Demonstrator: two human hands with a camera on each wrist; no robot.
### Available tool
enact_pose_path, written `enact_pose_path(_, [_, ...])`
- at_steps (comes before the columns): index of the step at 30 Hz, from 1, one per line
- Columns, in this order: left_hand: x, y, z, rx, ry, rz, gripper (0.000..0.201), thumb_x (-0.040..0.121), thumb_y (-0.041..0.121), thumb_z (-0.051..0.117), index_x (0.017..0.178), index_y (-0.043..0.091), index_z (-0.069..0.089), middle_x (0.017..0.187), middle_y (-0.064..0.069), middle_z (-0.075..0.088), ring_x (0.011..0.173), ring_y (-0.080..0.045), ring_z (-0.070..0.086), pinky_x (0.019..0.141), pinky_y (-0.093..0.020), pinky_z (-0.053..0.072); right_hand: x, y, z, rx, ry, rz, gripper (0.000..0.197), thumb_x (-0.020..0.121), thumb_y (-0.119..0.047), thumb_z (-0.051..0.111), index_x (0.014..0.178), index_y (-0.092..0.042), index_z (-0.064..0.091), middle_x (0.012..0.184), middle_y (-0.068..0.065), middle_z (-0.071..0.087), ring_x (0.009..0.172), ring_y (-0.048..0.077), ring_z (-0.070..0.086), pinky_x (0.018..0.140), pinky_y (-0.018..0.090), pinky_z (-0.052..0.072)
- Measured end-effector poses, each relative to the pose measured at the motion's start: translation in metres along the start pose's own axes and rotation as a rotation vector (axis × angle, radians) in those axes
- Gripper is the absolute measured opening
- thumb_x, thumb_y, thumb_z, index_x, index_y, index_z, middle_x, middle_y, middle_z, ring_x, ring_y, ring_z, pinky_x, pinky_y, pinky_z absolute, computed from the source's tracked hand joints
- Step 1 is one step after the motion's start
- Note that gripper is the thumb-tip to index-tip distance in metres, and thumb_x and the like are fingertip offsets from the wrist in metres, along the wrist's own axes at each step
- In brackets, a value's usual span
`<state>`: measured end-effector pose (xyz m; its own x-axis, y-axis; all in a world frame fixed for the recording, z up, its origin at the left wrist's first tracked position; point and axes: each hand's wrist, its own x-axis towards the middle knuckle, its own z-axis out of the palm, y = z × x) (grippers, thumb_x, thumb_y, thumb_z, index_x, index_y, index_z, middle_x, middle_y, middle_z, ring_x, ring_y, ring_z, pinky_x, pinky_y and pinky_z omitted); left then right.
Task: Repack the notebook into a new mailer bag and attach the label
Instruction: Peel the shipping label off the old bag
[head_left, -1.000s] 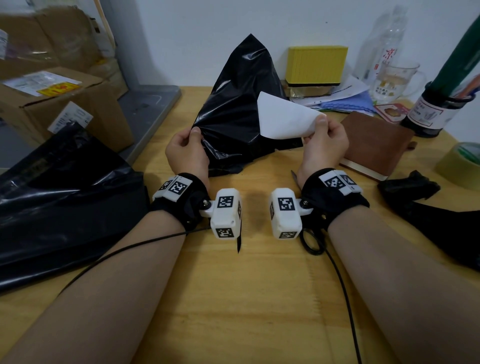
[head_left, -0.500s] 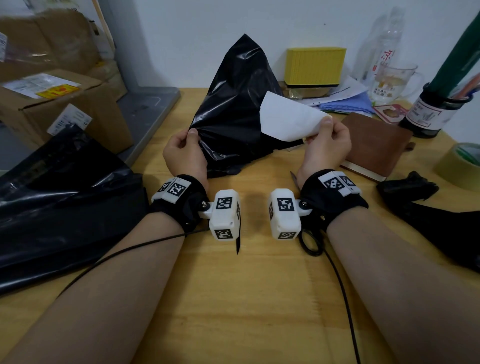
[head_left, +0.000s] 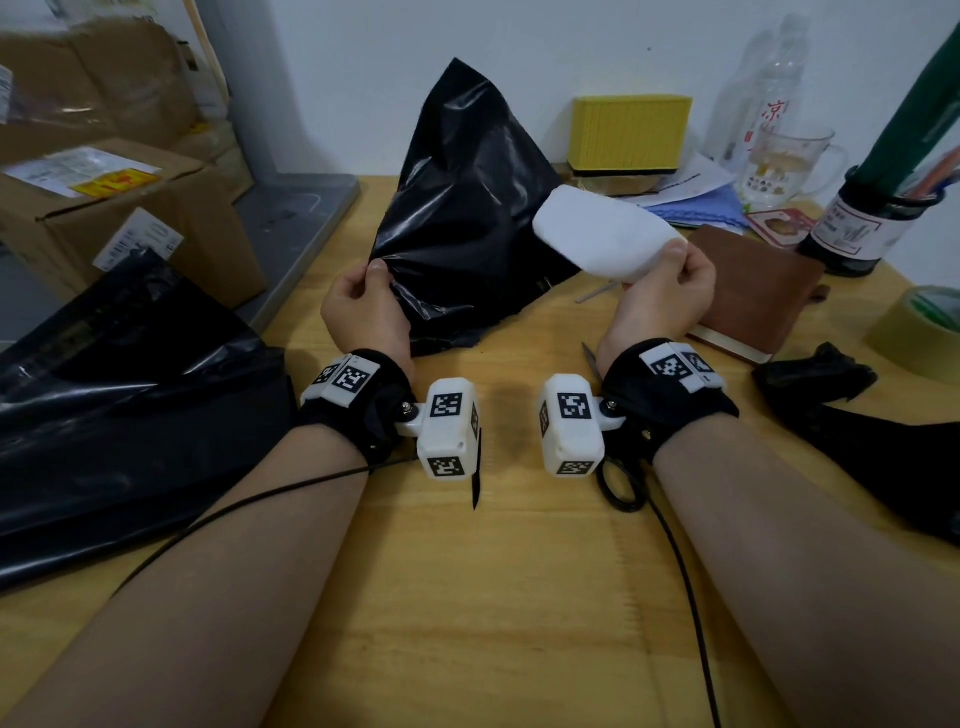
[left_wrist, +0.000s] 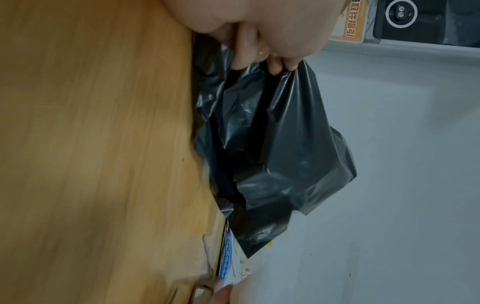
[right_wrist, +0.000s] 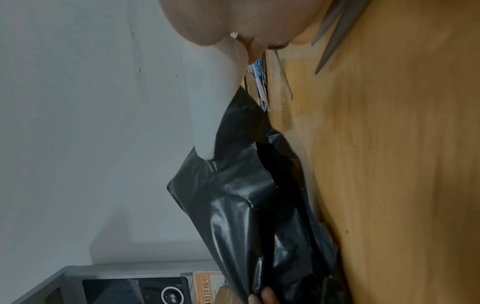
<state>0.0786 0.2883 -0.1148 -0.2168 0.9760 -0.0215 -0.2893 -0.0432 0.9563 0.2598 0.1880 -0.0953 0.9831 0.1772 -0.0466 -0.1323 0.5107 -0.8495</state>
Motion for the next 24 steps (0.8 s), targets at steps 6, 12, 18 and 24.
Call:
enact_pose_path(6, [-0.002,0.002,-0.001,-0.032,-0.027,-0.013,0.013,0.089,0.022,0.067,0.101,0.027,0.071,0.093,-0.004,0.071,0.069,-0.013,0.059,0.061,-0.027,0.051,0.000,-0.002,0.002,0.069,0.000,0.001,0.009,0.103,-0.020,0.053,0.105,-0.015,0.060,0.098,0.003,0.067,0.082,0.013,0.066,0.079,0.037,0.061])
enact_pose_path(12, [-0.016,0.034,0.000,-0.052,-0.071,-0.022,0.010,0.092,0.024,0.066,0.099,0.018,0.067,0.071,0.002,0.054,0.046,-0.009,0.041,0.039,-0.020,0.034,-0.009,-0.026,0.005,0.019,-0.203,0.014,0.006,0.093,-0.025,0.064,0.093,-0.020,0.069,0.106,0.009,0.071,0.103,0.029,0.070,0.088,0.060,0.057])
enact_pose_path(18, [-0.044,0.093,-0.008,0.059,-0.366,-0.035,0.014,0.097,0.022,0.057,0.088,0.016,0.066,0.066,0.004,0.054,0.043,-0.008,0.033,0.037,-0.021,0.023,-0.039,-0.081,-0.003,0.025,-0.390,0.142,0.006,0.101,-0.016,0.060,0.098,-0.014,0.065,0.100,0.007,0.066,0.102,0.031,0.068,0.071,0.039,0.062])
enact_pose_path(24, [-0.109,0.129,-0.032,0.373,-0.698,-0.139,0.023,0.097,0.036,0.056,0.096,0.020,0.072,0.080,0.007,0.073,0.052,-0.009,0.050,0.043,-0.018,0.029,-0.085,-0.118,-0.027,-0.318,-0.592,-0.054,0.006,0.094,-0.024,0.067,0.089,-0.021,0.070,0.102,0.004,0.071,0.100,0.024,0.069,0.082,0.041,0.060])
